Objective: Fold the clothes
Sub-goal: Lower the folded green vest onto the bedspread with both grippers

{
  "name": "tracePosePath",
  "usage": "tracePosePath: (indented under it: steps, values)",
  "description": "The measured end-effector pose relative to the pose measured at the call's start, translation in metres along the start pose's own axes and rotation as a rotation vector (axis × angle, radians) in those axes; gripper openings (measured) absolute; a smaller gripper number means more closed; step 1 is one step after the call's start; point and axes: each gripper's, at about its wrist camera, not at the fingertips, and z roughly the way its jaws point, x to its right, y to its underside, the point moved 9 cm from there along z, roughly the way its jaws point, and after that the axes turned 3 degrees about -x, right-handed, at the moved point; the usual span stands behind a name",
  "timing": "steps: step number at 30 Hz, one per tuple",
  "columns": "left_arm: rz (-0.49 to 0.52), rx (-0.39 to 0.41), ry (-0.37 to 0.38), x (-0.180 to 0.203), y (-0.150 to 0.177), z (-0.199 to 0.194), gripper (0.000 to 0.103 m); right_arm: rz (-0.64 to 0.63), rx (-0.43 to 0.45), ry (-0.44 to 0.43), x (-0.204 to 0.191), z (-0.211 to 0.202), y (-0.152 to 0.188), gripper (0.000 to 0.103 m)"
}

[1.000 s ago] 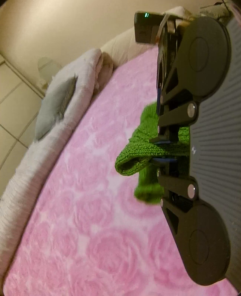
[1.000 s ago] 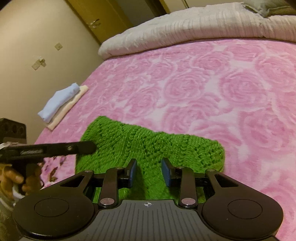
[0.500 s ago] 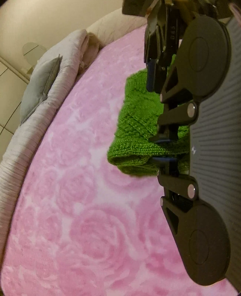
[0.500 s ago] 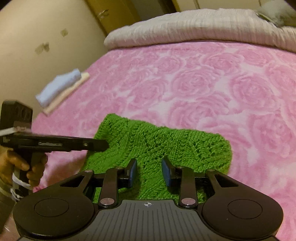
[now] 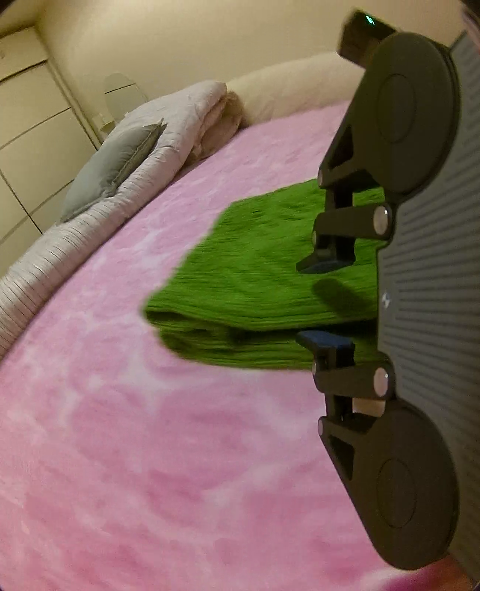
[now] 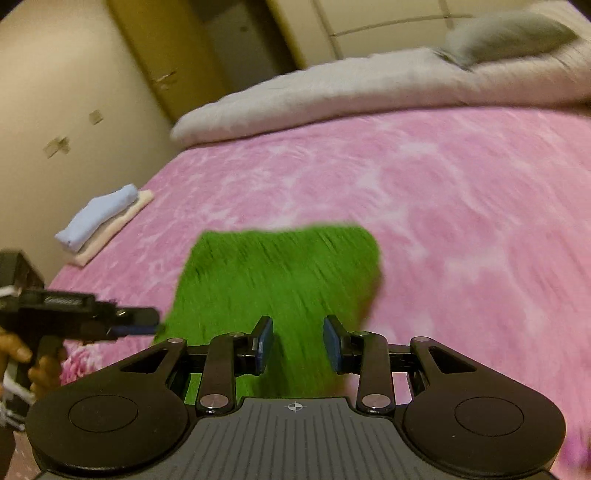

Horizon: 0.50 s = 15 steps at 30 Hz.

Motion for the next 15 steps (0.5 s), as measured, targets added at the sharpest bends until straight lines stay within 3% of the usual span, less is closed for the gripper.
tracePosePath:
  steps: [4,6,8,11,15]
  values:
    - [-0.052,-0.017,0.039,-0.002,0.02,0.005,0.025,0.067,-0.014,-0.009,-0.004,-0.003,0.016,0.034]
    - [-0.026,0.008,0.038,0.002,0.018,0.003,0.009,0.101,-0.021,-0.013,-0.006,-0.004,0.024,0.034]
    - [0.021,0.063,0.018,0.007,0.012,-0.009,0.005,0.126,-0.028,-0.014,-0.009,-0.005,0.03,0.034]
    - [0.09,0.125,-0.038,0.008,0.005,-0.026,0.005,0.013,-0.037,0.034,-0.03,-0.002,0.027,0.034]
    - [0.111,0.079,-0.074,-0.004,0.02,-0.011,0.006,-0.097,-0.078,0.142,-0.036,0.016,0.038,0.033]
